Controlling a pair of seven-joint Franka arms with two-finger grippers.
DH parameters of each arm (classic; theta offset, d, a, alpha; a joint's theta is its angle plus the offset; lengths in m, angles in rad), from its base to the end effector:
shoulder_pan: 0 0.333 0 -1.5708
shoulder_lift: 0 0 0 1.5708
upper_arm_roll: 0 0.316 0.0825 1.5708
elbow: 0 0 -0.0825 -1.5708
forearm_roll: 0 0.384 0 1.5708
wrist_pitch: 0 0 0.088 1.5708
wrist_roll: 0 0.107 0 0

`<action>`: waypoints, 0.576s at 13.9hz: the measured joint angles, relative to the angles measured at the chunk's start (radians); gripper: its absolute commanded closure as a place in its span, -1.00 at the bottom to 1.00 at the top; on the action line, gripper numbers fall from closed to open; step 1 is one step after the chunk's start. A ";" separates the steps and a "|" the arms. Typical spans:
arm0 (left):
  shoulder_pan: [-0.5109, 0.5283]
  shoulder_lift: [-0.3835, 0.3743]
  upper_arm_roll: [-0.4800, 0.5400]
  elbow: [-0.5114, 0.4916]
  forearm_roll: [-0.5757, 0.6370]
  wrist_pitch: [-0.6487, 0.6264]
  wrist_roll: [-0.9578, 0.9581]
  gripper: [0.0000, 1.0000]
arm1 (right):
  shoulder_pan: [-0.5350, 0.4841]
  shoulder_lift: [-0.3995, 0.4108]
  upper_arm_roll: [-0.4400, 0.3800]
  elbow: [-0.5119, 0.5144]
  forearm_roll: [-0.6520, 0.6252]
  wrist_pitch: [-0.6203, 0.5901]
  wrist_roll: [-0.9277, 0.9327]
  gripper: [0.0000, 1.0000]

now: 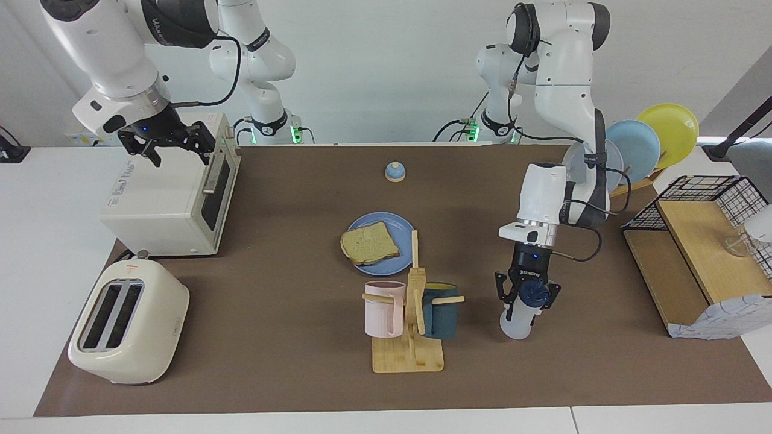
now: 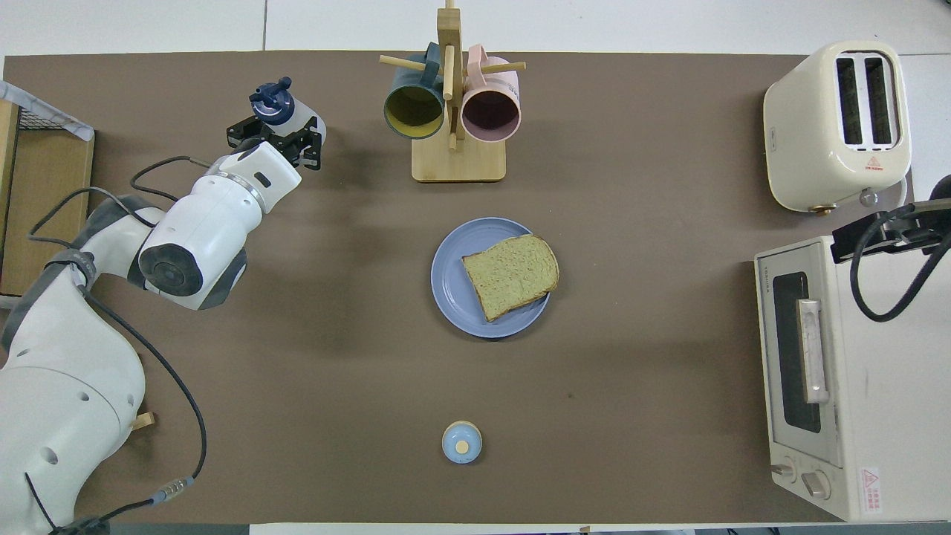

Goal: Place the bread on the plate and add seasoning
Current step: 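Carry the bottle back beside the mug rack and release it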

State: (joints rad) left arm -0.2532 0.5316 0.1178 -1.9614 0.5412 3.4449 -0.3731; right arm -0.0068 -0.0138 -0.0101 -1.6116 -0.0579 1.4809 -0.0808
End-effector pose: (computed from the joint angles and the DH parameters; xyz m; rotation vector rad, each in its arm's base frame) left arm 0.6378 -0.1563 0.3054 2.6889 -0.5511 1.3408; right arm 0.5390 -0.0158 0.6059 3.0826 0.0957 -0.1846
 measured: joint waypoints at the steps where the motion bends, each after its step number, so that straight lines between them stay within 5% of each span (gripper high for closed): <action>1: 0.016 0.016 0.002 0.011 0.027 0.000 0.000 1.00 | 0.000 0.000 0.000 0.000 0.000 -0.001 0.000 -1.00; 4: 0.043 0.044 0.002 0.019 0.048 0.002 0.000 0.98 | 0.000 0.000 0.000 0.000 0.000 -0.021 0.000 -1.00; 5: 0.044 0.048 0.001 0.020 0.048 0.003 0.000 0.77 | 0.000 0.000 0.000 0.000 0.000 -0.021 0.000 -1.00; 6: 0.044 0.049 0.001 0.020 0.048 0.004 -0.001 0.42 | 0.000 0.000 0.000 0.000 0.000 -0.021 0.000 -1.00; 7: 0.046 0.049 0.001 0.020 0.048 0.005 -0.001 -0.44 | 0.000 0.000 0.000 0.000 0.000 -0.021 0.000 -1.00; 8: 0.048 0.049 0.000 0.020 0.049 0.005 -0.002 -0.99 | 0.000 0.000 0.000 0.000 0.000 -0.021 0.000 -1.00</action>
State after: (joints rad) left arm -0.2049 0.5808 0.1182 -1.9414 0.5898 3.4501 -0.3754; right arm -0.0066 -0.0139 -0.0097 -1.6114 -0.0579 1.4595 -0.0808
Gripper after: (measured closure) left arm 0.604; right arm 0.000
